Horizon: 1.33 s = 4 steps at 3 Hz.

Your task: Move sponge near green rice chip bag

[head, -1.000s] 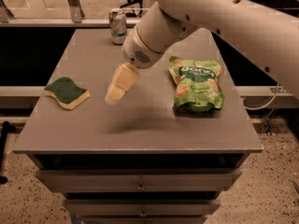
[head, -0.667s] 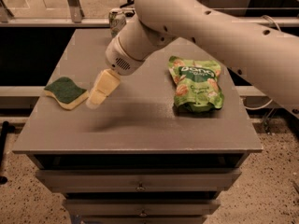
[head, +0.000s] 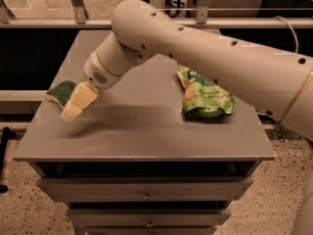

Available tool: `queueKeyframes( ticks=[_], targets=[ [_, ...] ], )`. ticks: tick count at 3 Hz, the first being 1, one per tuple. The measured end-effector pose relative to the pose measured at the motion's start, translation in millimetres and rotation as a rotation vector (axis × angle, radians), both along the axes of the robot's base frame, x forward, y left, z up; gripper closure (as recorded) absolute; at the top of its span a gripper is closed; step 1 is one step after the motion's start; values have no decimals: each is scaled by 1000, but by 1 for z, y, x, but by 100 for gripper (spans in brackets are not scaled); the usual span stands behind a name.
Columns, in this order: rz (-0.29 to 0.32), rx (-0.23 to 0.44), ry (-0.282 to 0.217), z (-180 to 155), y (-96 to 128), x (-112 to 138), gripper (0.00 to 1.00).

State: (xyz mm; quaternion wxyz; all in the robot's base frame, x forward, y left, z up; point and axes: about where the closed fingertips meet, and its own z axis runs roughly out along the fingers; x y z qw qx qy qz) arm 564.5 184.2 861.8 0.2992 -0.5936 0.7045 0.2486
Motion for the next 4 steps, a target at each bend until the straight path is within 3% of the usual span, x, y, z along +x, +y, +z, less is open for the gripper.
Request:
queueKeyframes(
  ticks=[1,2,3,4],
  targets=[
    [-11,13,2,-11,20,4,0],
    [-38,18,6,-20,32,9,8],
    [-78,20,17,-27,34,14,39],
    [-112,18,12,-26,26,20,62]
  ],
)
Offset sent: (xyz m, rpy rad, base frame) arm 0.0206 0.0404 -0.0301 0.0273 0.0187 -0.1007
